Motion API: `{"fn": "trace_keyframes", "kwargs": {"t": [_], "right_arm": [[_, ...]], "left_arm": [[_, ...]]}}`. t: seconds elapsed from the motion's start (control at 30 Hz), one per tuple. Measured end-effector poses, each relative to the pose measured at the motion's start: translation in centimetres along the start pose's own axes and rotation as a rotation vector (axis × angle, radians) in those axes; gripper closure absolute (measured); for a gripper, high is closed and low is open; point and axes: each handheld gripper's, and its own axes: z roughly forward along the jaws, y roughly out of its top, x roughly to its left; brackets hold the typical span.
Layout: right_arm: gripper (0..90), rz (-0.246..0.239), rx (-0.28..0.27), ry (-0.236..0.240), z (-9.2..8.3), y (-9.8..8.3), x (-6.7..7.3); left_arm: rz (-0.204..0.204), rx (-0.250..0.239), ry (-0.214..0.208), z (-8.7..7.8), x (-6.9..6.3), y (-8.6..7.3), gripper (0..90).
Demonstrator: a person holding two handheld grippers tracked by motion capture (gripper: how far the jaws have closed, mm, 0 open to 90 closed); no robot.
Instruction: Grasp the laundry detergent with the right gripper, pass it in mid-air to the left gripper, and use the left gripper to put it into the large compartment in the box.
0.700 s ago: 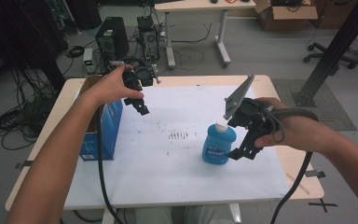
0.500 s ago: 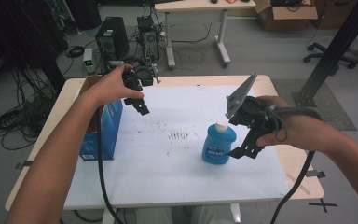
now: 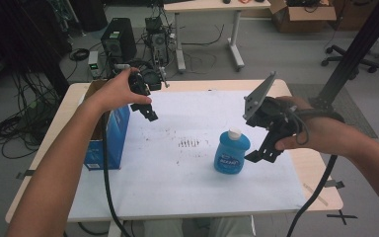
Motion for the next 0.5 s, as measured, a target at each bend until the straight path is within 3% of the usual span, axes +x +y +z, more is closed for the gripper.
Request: {"fn": "trace_keyframes", "kwargs": {"t": [0.17,0.5], "right_arm": [[4.8,-0.009,-0.003,-0.002,0.1,-0.4,-0.5],[4.8,0.042,-0.019,-0.012,0.6,-2.0,-1.8]], "left_arm": [[0.006,-0.005,0.003,-0.1,-0.1,0.0,7.9],[0.012,-0.005,0.001,0.1,-0.4,0.2,7.7]]}}
